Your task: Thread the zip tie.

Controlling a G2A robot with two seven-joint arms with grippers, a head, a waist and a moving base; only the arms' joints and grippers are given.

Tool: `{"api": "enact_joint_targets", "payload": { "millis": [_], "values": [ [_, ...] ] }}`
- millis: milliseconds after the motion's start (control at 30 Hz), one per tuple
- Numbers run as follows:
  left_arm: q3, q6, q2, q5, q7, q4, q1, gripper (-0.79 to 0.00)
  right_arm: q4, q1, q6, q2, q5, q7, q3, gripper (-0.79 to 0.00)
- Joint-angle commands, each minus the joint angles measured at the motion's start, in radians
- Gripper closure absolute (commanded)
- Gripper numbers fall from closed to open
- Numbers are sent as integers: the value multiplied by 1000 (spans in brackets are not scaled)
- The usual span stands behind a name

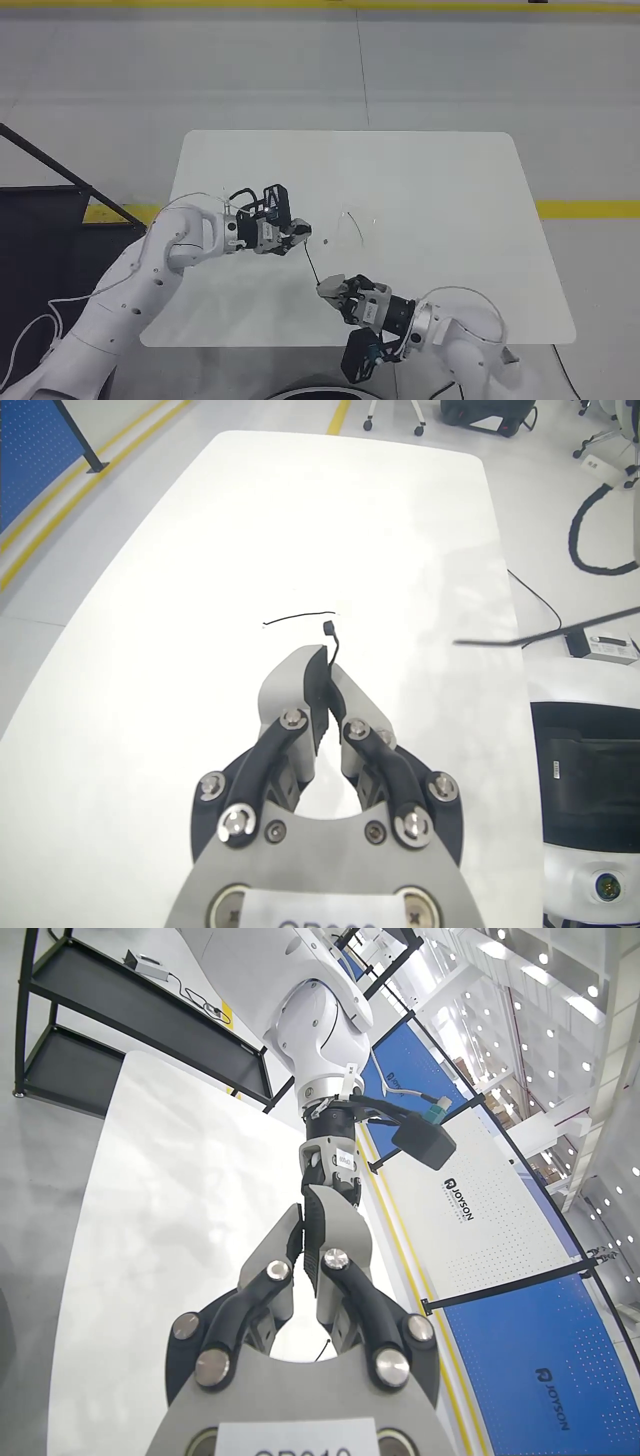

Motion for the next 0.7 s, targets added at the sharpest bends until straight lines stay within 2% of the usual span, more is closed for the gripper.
{"api": "enact_joint_targets", "payload": {
  "millis": [0, 300, 667],
  "values": [
    [-6, -12, 2, 25, 13, -5, 6, 0, 7, 4, 2, 2, -8, -6, -4, 0],
    [-15, -35, 3, 75, 66, -3, 16, 0, -2, -8, 23, 12, -33, -9, -4, 0],
    [-14, -37, 3, 81, 71, -3, 17, 0, 2, 3, 38, 11, -14, 76, -24, 0]
  ]
}}
